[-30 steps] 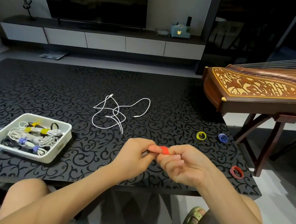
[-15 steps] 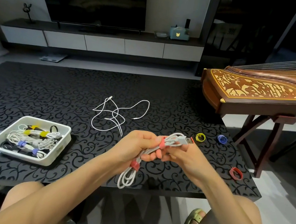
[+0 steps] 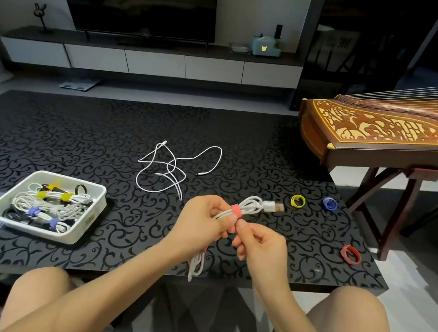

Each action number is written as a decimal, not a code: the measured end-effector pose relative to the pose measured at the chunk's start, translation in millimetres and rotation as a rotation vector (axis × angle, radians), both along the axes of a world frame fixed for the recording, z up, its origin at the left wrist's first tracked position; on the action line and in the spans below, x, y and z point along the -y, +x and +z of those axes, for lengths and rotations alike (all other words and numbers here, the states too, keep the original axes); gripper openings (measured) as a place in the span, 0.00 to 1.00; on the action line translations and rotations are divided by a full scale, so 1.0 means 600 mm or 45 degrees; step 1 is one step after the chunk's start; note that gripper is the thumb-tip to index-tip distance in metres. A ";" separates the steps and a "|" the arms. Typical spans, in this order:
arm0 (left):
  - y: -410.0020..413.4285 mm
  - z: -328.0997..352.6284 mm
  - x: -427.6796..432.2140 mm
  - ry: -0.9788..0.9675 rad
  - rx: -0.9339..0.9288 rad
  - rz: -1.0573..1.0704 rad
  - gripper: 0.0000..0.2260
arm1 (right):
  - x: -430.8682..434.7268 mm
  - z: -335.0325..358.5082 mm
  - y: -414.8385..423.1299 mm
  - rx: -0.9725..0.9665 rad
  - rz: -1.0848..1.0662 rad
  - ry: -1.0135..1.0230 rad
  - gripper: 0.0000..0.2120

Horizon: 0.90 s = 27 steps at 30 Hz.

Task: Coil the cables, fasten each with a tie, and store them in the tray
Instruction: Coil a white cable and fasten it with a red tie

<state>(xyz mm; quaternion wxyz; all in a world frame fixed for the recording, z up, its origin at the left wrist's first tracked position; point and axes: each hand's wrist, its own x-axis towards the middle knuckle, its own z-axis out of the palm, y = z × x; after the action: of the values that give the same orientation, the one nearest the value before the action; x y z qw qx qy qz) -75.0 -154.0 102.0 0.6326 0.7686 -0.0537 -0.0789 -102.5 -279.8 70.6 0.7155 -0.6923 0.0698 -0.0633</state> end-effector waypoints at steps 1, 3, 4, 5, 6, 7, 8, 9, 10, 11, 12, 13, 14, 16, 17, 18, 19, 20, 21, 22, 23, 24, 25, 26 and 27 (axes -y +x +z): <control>-0.003 -0.002 0.003 0.114 0.069 0.046 0.06 | -0.005 -0.001 -0.005 -0.002 -0.019 0.010 0.17; -0.007 -0.003 0.009 0.250 0.182 0.119 0.07 | -0.014 -0.001 -0.009 -0.006 -0.048 -0.014 0.17; -0.007 -0.003 0.010 0.320 0.249 0.148 0.08 | -0.016 0.002 -0.009 -0.012 -0.055 -0.043 0.16; -0.008 -0.002 0.011 0.403 0.317 0.162 0.08 | -0.017 0.006 -0.009 -0.023 -0.053 -0.064 0.16; -0.008 0.000 0.013 0.479 0.378 0.161 0.09 | -0.014 0.012 -0.008 -0.045 -0.045 -0.066 0.16; -0.009 0.003 0.013 0.542 0.431 0.150 0.08 | -0.011 0.018 -0.005 -0.077 -0.031 -0.045 0.16; -0.009 0.006 0.013 0.594 0.479 0.137 0.07 | -0.006 0.025 -0.003 -0.115 -0.022 -0.015 0.16; -0.009 0.008 0.013 0.641 0.529 0.127 0.06 | -0.001 0.031 0.000 -0.144 -0.017 0.014 0.16; -0.008 0.009 0.013 0.679 0.571 0.119 0.05 | 0.004 0.037 0.002 -0.165 -0.015 0.036 0.15; -0.008 0.010 0.012 0.714 0.599 0.116 0.06 | 0.007 0.041 0.003 -0.179 -0.010 0.044 0.15; -0.007 0.011 0.013 0.748 0.618 0.114 0.07 | 0.009 0.044 0.004 -0.186 -0.002 0.042 0.15; -0.007 0.011 0.014 0.785 0.637 0.108 0.07 | 0.011 0.047 0.004 -0.189 0.004 0.038 0.15; -0.007 0.012 0.014 0.820 0.667 0.096 0.08 | 0.010 0.050 0.005 -0.186 0.013 0.037 0.15; -0.009 0.014 0.019 0.872 0.774 0.039 0.10 | 0.012 0.055 0.008 -0.183 0.026 0.027 0.17; -0.007 0.015 0.019 0.902 0.834 0.000 0.11 | 0.012 0.056 0.010 -0.196 0.034 0.022 0.18; -0.004 0.014 0.019 0.932 0.884 -0.044 0.11 | 0.013 0.058 0.012 -0.219 0.049 0.019 0.17; -0.002 0.013 0.018 0.972 0.911 -0.098 0.09 | 0.014 0.059 0.014 -0.253 0.074 0.023 0.16; 0.000 0.011 0.017 1.020 0.916 -0.157 0.06 | 0.015 0.062 0.016 -0.297 0.110 0.041 0.15; 0.001 0.008 0.015 1.054 0.919 -0.206 0.05 | 0.016 0.064 0.018 -0.346 0.150 0.077 0.13; 0.001 0.004 0.013 1.065 0.932 -0.252 0.04 | 0.018 0.067 0.021 -0.400 0.181 0.132 0.12; 0.001 0.001 0.013 1.053 0.954 -0.282 0.03 | 0.023 0.070 0.023 -0.455 0.204 0.196 0.12; -0.001 0.000 0.012 1.033 0.973 -0.292 0.02 | 0.028 0.073 0.026 -0.503 0.228 0.257 0.12; -0.001 0.000 0.010 1.010 0.995 -0.280 0.02 | 0.035 0.075 0.028 -0.542 0.261 0.312 0.13; 0.001 -0.002 0.008 0.992 1.029 -0.264 0.02 | 0.041 0.078 0.029 -0.579 0.299 0.367 0.13; 0.003 -0.004 0.005 0.998 1.071 -0.260 0.03 | 0.047 0.079 0.029 -0.620 0.338 0.424 0.11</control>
<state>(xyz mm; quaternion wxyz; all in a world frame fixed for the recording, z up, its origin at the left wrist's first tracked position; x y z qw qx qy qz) -73.1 -157.1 99.7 0.2145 0.9015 -0.3410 0.1584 -85.0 -308.1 118.0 0.7833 -0.5634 0.1573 0.2102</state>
